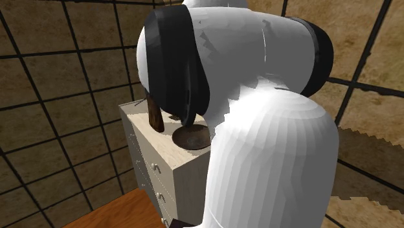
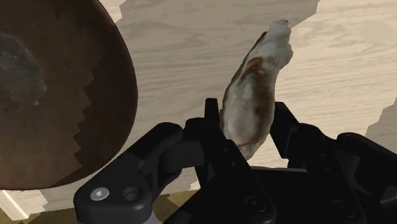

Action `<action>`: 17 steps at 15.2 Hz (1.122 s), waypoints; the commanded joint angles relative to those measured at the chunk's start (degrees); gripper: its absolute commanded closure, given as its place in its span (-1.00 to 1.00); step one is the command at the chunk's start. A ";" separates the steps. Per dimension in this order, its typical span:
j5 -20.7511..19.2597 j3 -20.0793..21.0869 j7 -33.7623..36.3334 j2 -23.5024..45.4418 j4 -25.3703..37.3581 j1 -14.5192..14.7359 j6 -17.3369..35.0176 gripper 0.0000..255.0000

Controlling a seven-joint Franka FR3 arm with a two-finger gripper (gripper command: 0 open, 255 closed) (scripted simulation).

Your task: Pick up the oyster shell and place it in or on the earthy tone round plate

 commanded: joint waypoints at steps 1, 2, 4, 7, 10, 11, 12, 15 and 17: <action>0.68 0.08 -0.58 -0.60 0.88 -0.12 -1.30 1.00; 0.98 0.11 -0.83 -0.87 1.40 -0.16 -1.99 1.00; 1.52 0.16 -1.31 -1.35 2.48 -0.23 -3.39 1.00; 2.21 0.22 -1.95 -1.96 4.20 -0.31 -5.52 1.00; 2.77 0.27 -2.50 -2.44 6.05 -0.35 -7.68 1.00; 2.92 0.28 -2.66 -2.57 6.70 -0.36 -8.41 1.00; 3.06 0.29 -2.82 -2.68 7.36 -0.37 -9.15 1.00; 5.60 -0.04 -4.78 -5.89 5.65 -1.22 -9.64 1.00; 10.10 -1.23 -8.33 -11.84 -0.07 -2.20 -8.20 1.00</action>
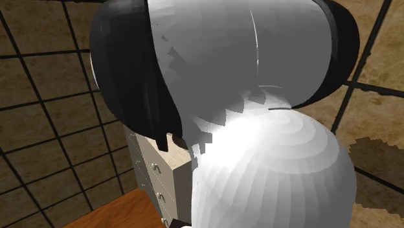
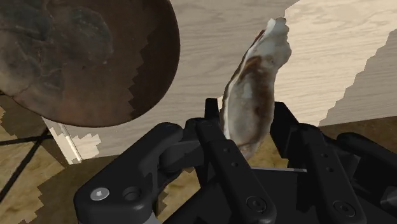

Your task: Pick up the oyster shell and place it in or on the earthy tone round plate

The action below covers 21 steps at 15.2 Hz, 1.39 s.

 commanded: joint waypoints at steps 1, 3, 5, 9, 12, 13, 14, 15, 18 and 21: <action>4.12 -1.34 -3.31 -5.46 -5.20 -0.48 1.15 1.00; 7.81 -3.40 -6.68 -10.91 -10.31 -0.10 1.80 1.00; 10.80 -5.70 -9.74 -16.03 -15.10 0.80 2.03 1.00; 14.87 -10.46 -14.90 -25.57 -23.90 3.21 1.52 1.00; 15.13 -10.49 -15.07 -25.89 -25.76 3.48 3.03 1.00; 15.18 -10.32 -15.02 -25.74 -26.41 3.51 3.83 1.00; 15.23 -10.15 -14.97 -25.58 -27.06 3.52 4.63 1.00; 15.28 -9.97 -14.92 -25.41 -27.69 3.53 5.44 1.00; 15.39 -9.42 -14.73 -24.79 -29.53 3.54 7.88 1.00; 15.44 -8.81 -14.50 -24.01 -31.32 3.51 10.44 1.00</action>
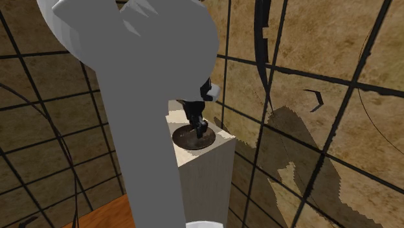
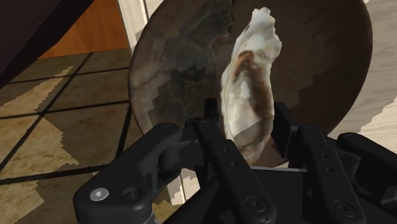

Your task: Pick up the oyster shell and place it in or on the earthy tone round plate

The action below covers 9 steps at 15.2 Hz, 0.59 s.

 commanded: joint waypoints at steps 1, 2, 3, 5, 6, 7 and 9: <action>0.04 0.20 0.05 0.23 -0.75 0.01 1.00 1.00; 0.04 0.21 0.06 0.24 -0.75 0.01 1.01 1.00; 0.04 0.21 0.06 0.24 -0.75 0.01 1.01 1.00; 0.04 0.21 0.06 0.24 -0.75 0.01 1.01 1.00; 0.04 0.21 0.06 0.24 -0.75 0.01 1.01 1.00; 0.04 0.21 0.06 0.24 -0.75 0.01 1.01 1.00; 0.04 0.21 0.06 0.24 -0.75 0.01 1.01 -1.00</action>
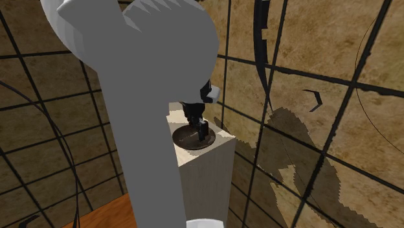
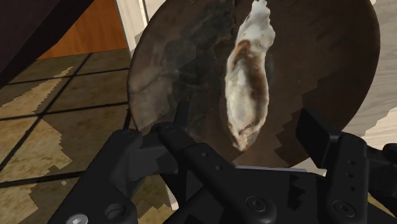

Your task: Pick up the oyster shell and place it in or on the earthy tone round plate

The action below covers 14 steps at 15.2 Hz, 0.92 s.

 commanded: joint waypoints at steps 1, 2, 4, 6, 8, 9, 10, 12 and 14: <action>0.00 0.00 0.00 0.00 0.00 0.00 0.00 -1.00; 0.00 0.00 0.00 0.00 0.00 0.00 0.00 -1.00; 0.00 0.00 0.00 0.00 0.00 0.00 0.00 -1.00; 0.27 -1.07 -0.38 -2.11 2.21 0.43 -4.28 -1.00; 0.32 -1.97 -0.60 -3.65 4.43 0.72 -8.01 -1.00; 0.32 -1.97 -0.59 -3.65 4.43 0.72 -8.01 -1.00; 0.32 -1.98 -0.60 -3.66 4.42 0.72 -8.02 -1.00; 0.32 -1.98 -0.59 -3.65 4.43 0.72 -8.01 -1.00; 0.32 -1.97 -0.59 -3.65 4.43 0.72 -8.01 -1.00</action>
